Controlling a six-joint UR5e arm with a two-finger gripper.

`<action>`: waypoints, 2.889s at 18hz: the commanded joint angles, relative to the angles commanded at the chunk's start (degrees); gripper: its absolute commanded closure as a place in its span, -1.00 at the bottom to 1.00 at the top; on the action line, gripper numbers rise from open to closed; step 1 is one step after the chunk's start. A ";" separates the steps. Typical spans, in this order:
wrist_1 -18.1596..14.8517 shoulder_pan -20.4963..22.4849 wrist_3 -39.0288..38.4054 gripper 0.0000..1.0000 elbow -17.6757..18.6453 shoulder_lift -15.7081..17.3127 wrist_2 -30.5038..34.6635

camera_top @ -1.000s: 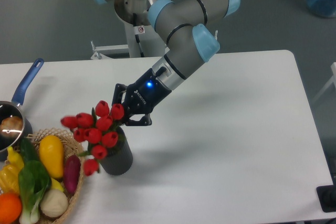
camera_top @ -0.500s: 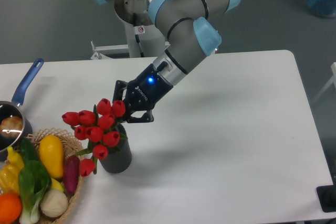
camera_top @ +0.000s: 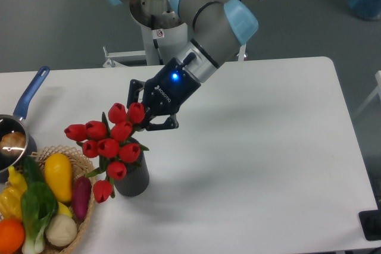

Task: Pick up the flowers from the vase
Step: 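Lift the gripped tulips up out of the grey vase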

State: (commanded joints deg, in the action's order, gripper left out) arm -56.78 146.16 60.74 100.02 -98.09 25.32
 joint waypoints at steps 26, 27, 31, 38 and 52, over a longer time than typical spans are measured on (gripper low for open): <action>0.44 12.57 -4.84 1.00 -5.45 3.34 -3.29; 0.44 12.57 -4.84 1.00 -5.62 3.43 0.05; 0.26 12.66 -2.65 1.00 -5.63 3.43 6.05; 0.18 15.82 6.83 1.00 -3.61 2.64 6.94; -4.83 16.62 18.52 1.00 -8.79 2.55 32.75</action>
State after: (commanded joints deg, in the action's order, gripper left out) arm -61.61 162.78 79.26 91.23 -95.54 58.07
